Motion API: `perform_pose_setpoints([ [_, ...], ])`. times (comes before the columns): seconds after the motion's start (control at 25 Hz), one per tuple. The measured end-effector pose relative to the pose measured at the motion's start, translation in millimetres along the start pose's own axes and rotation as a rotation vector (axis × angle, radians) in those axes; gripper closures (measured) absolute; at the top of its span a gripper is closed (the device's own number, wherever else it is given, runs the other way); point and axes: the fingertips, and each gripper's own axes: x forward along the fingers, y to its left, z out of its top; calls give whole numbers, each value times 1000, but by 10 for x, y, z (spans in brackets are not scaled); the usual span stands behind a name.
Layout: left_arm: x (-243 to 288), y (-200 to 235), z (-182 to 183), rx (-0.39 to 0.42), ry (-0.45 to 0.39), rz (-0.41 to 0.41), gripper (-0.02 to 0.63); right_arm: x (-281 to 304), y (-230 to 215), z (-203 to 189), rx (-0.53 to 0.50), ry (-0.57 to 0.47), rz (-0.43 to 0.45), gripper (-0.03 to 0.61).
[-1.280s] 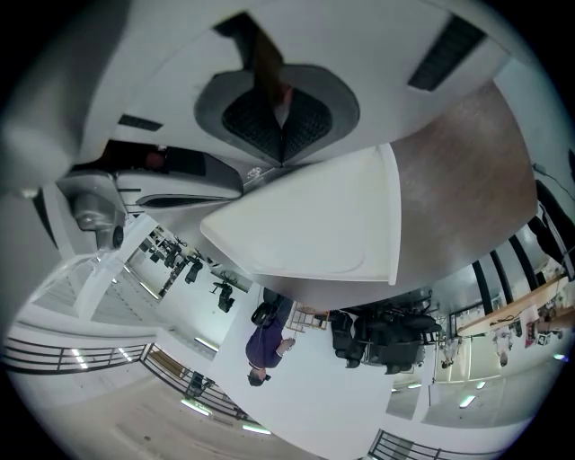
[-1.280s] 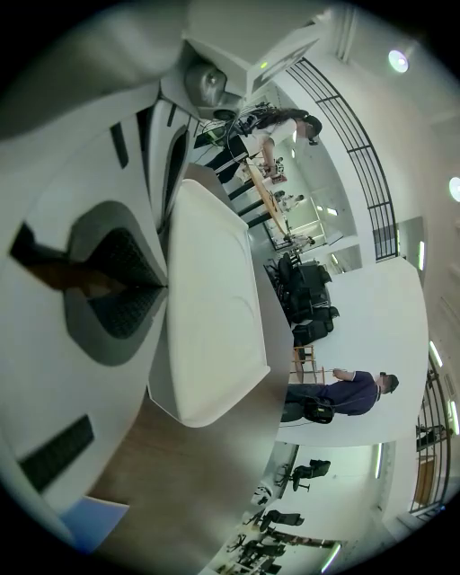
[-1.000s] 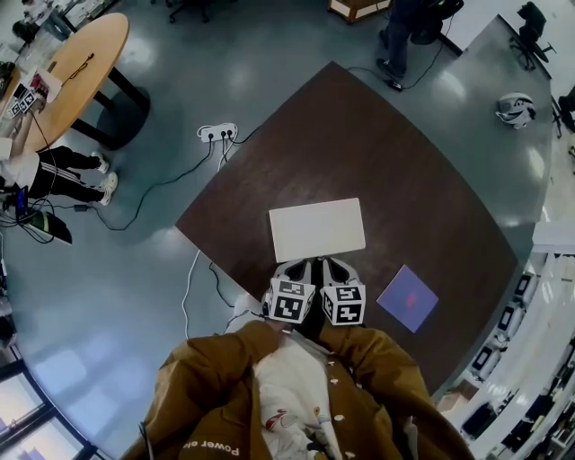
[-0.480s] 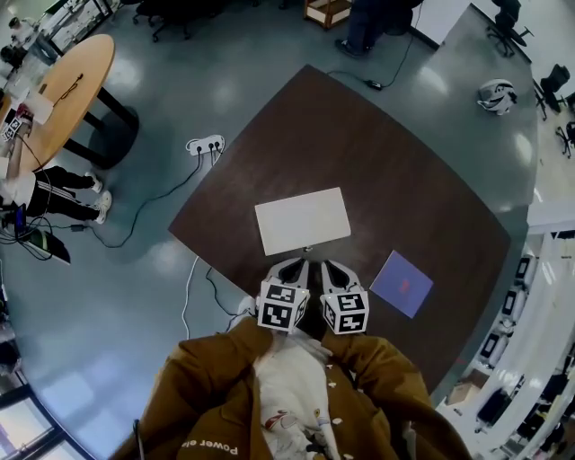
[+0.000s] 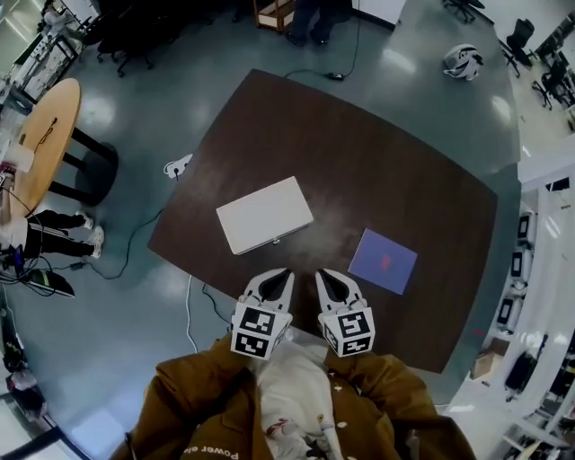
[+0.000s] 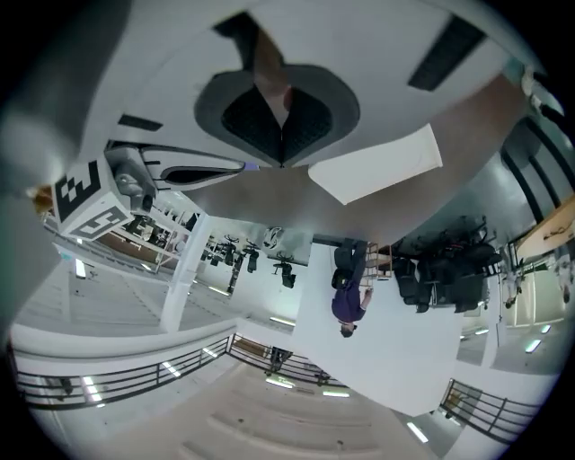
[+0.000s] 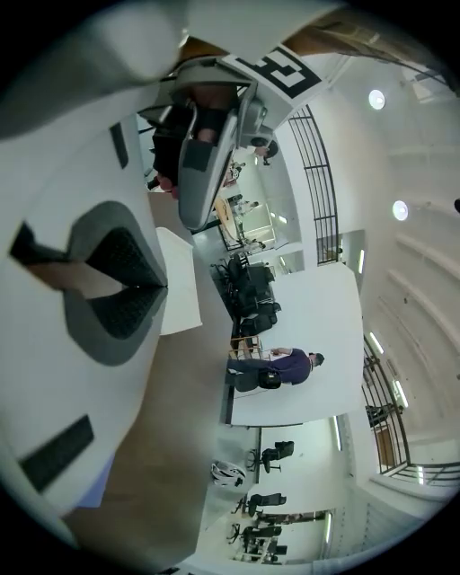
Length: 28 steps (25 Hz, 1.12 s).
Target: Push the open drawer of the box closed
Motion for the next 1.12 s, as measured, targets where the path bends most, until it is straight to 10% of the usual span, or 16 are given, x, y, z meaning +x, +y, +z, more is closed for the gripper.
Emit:
perform_pose_setpoints([
  [0.6, -189, -621, -52, 95, 62, -147, 606, -609, 16, -72, 112, -76, -74, 572],
  [1.12, -1120, -24, -350, 106, 23, -247, 606, -575, 1014, -9, 101, -96, -227, 572],
])
